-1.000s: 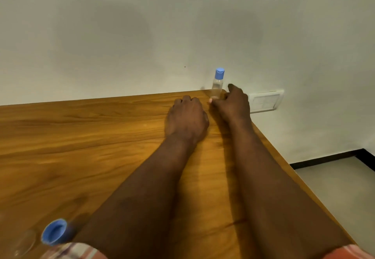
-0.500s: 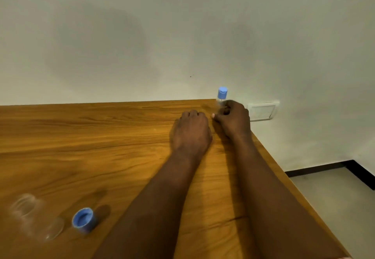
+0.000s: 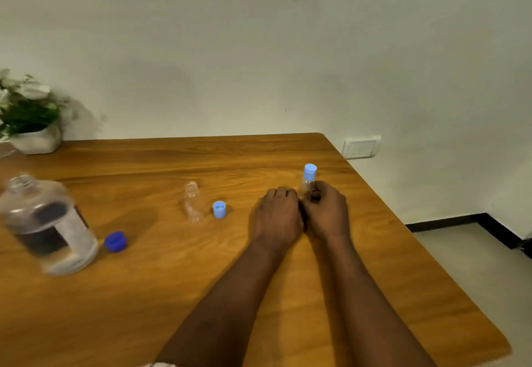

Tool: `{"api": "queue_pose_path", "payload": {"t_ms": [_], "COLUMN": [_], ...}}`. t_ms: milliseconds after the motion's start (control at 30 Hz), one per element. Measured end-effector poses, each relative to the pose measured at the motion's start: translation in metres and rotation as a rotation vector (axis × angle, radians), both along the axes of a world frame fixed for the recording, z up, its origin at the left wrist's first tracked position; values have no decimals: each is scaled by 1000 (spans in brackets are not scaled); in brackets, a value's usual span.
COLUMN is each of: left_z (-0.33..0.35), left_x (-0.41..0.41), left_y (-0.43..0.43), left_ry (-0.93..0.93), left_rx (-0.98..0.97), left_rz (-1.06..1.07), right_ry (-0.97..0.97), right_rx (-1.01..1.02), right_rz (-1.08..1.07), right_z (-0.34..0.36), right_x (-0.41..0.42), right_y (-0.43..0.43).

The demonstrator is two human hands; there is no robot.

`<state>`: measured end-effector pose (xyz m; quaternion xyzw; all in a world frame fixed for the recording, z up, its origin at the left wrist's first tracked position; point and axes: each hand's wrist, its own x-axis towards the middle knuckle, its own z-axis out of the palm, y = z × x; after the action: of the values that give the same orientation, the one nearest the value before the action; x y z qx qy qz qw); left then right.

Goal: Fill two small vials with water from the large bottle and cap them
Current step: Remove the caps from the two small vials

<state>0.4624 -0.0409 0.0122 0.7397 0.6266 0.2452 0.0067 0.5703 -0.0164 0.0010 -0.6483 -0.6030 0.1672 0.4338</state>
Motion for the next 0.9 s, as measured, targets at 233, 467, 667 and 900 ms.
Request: {"api": "queue_pose_path", "payload": {"t_ms": [233,467,667,900], "left_z": [4,4,-1,-6], "left_x": [-33,-80,-117,-131], "left_y": [-81,-114,-121,-106], "left_ry": [-51,-112,-148,-191], "left_rx": [-12,16,61,63], "left_rz": [-39,2,1,-56], "right_ry": [107,229,337,276], "right_rx": [-32,-99,30,-2], "right_rz": [104,357,356,378], "right_z": [8,8,15,14], "right_x": [-27,-50,-49,-49], "right_y": [-78,-115,-118,-103]}}
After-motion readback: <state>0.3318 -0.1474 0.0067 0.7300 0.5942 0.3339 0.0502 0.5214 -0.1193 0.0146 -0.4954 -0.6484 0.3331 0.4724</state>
